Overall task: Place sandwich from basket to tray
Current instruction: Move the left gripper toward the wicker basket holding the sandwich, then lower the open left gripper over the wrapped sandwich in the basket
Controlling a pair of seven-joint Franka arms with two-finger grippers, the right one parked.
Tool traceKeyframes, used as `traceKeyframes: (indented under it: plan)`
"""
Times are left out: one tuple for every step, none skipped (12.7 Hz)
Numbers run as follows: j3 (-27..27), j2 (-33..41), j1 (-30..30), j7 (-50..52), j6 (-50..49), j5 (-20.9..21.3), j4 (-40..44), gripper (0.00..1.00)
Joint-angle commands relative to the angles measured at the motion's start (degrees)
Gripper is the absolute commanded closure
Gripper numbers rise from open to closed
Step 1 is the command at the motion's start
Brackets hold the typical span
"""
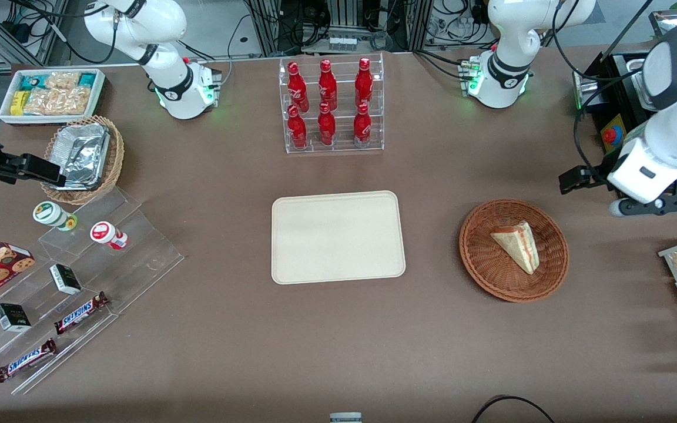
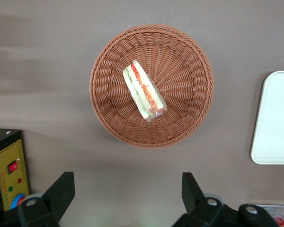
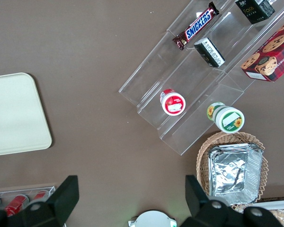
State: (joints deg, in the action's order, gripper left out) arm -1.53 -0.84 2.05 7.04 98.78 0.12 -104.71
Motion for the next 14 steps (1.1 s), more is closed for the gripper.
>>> traceKeyframes:
  plan:
    - [0.1, 0.7, 0.3, -0.7, 5.7, 0.7, -5.7, 0.0]
    - [0.1, 0.7, 0.3, -0.5, 8.3, 0.7, -7.9, 0.0]
    - [0.1, 0.5, 0.3, -0.5, 11.3, 0.7, -10.2, 0.0]
    - [0.1, 0.1, 0.3, -0.5, 14.9, 0.7, -13.0, 0.0]
    - [0.1, -0.1, 0.1, -0.4, 18.9, 0.7, -15.8, 0.0]
    - [0.1, -0.3, 0.1, -0.1, 21.7, 0.7, -17.9, 0.0]
    - [0.1, -0.7, 0.0, 0.0, 23.2, 0.6, -18.9, 0.0]
    - [0.2, -1.1, 0.0, 0.4, 23.9, 0.3, -19.3, 0.0]
    - [0.1, -1.8, 0.0, 2.6, 24.7, 0.3, -19.3, 0.0]
    - [0.1, -2.2, 0.0, 6.4, 25.9, 0.3, -19.4, 0.0]
    - [0.1, -2.7, 0.1, 10.6, 26.8, 0.4, -19.5, 0.0]
    - [0.1, -2.9, 0.1, 14.9, 27.9, 0.4, -19.7, 0.0]
    - [0.1, -3.4, 0.2, 20.1, 29.5, 0.4, -20.0, 0.0]
    - [0.1, -4.3, 0.4, 25.0, 31.2, 0.4, -20.1, 0.0]
